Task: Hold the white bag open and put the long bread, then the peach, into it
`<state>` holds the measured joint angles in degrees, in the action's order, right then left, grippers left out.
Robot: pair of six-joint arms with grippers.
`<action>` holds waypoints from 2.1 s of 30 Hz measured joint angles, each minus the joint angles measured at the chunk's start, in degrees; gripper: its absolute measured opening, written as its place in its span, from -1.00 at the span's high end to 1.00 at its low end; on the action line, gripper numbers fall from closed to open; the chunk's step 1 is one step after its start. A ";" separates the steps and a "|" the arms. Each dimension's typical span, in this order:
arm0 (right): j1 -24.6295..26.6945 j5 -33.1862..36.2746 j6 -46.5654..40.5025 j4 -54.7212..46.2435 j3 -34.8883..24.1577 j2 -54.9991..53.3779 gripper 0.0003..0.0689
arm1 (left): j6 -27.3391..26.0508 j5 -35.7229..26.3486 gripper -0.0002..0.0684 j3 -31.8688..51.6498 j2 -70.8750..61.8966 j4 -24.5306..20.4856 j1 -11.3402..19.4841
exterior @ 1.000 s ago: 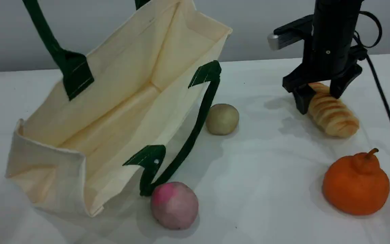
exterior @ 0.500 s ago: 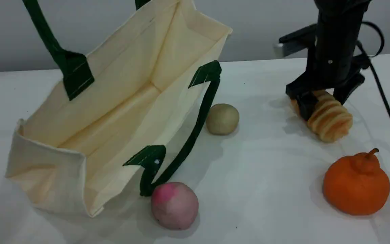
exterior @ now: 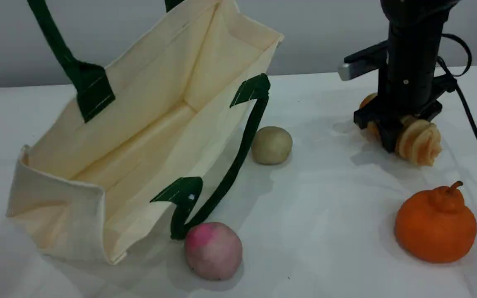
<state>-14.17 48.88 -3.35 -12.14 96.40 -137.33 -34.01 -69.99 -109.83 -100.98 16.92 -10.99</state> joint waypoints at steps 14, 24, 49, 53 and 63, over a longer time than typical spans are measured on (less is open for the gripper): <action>0.00 4.05 0.21 -0.12 2.87 2.83 0.47 | 0.00 0.00 0.73 0.00 0.00 -0.22 0.00; 0.00 7.56 0.77 3.47 2.62 10.90 0.52 | 0.00 0.00 0.73 0.00 0.00 -0.22 0.00; -0.15 4.57 4.90 23.13 -27.12 52.14 0.58 | 0.00 0.00 0.73 0.00 0.00 -0.25 0.00; -0.15 4.45 8.29 30.90 -32.24 58.53 0.59 | 0.00 0.00 0.73 0.00 0.00 -0.25 0.00; -4.41 1.89 15.01 50.60 -40.10 62.89 0.60 | 0.00 0.00 0.73 0.00 0.00 -0.10 0.00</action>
<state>-18.58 50.76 11.66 38.46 56.30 -74.44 -34.01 -69.99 -109.83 -100.98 16.82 -10.99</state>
